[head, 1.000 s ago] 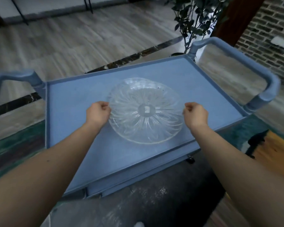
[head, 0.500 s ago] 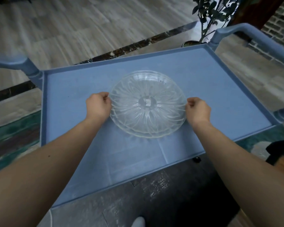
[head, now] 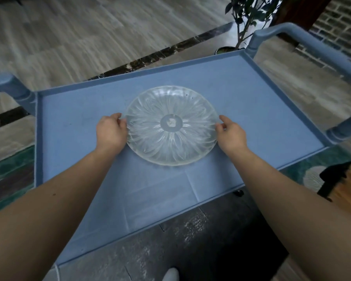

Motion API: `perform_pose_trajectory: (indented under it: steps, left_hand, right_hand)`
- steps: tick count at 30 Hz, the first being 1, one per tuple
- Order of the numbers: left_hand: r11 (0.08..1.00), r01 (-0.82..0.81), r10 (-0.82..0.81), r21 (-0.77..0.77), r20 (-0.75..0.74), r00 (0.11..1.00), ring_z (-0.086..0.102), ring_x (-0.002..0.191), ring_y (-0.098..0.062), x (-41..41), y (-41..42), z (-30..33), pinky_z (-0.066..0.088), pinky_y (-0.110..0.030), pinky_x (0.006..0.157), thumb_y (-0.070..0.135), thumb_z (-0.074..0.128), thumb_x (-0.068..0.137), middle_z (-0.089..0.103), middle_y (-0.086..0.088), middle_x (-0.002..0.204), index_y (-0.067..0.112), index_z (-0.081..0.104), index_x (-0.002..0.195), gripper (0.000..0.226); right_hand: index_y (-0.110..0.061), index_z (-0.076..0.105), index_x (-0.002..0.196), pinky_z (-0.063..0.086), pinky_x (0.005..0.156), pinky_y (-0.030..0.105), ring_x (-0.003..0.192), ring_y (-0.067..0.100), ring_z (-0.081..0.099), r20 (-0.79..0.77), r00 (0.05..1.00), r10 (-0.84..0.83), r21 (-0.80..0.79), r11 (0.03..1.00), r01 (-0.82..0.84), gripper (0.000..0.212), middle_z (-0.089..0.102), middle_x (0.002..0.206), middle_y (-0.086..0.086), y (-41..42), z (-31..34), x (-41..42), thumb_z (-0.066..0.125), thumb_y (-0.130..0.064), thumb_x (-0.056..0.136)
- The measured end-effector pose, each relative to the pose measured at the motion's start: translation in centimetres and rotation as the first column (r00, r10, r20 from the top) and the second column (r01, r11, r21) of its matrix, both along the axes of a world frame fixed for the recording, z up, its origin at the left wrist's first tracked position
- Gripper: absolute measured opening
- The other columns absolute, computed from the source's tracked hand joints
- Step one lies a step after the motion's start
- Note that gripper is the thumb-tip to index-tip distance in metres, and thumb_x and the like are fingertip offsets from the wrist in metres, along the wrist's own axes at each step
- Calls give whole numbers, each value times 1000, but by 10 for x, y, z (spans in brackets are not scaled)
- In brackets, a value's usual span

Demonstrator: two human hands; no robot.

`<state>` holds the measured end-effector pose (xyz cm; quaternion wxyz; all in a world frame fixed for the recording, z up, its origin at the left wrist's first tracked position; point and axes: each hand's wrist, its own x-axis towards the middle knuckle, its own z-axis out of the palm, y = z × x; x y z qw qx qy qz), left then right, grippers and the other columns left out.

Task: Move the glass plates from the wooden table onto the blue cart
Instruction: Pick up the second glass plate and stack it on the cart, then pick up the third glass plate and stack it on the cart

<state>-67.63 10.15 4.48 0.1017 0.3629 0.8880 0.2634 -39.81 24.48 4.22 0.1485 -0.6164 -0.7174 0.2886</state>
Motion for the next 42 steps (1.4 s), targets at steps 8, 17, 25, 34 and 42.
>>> perform_pose_trajectory:
  steps: [8, 17, 25, 34, 42]
  left_hand:
    - [999, 43, -43, 9, -36, 998, 38, 130, -39, 35, -4, 13, 23, -39, 111, 24, 47, 95, 48, -25, 137, 1, 46, 137, 48]
    - [913, 407, -408, -42, -42, 912, 41, 132, -38, 141, 6, 40, 28, -40, 113, 31, 50, 94, 47, -17, 144, 11, 48, 139, 50]
    - [739, 672, -673, -48, -11, 739, 42, 133, -34, 276, 9, 53, 32, -41, 113, 40, 46, 95, 47, -11, 146, 14, 46, 142, 54]
    - [518, 852, -855, -69, -10, 519, 40, 134, -33, 433, 5, 69, 37, -44, 109, 47, 41, 95, 42, -7, 149, 18, 39, 145, 58]
    - [276, 956, -960, -104, 23, 279, 39, 136, -30, 597, -34, 75, 39, -44, 109, 50, 39, 96, 39, -5, 151, 19, 38, 146, 59]
  right_hand:
    - [-14, 36, 147, 34, 110, 39, 127, 35, 47, -13, 1000, -1, -12, 1000, 1, 55, 41, 143, 16, -31, 23, 37, 43, -37, 98]
    - [-28, 25, 147, 28, 107, 61, 142, 33, 18, 65, 982, -177, 2, 984, 177, 58, 20, 154, 2, -95, 69, 133, 37, -51, 96]
    - [-27, 26, 147, 28, 109, 60, 142, 37, 18, 49, 906, -420, 27, 908, 419, 57, 21, 154, 8, -147, 85, 254, 37, -51, 96]
    - [-29, 27, 147, 28, 108, 61, 143, 33, 17, 35, 718, -695, 5, 719, 695, 57, 20, 154, 1, -234, 95, 398, 37, -52, 96]
    - [-23, 31, 145, 29, 108, 59, 139, 37, 23, -9, 486, -874, 21, 486, 874, 54, 25, 151, 10, -334, 89, 535, 40, -45, 96]
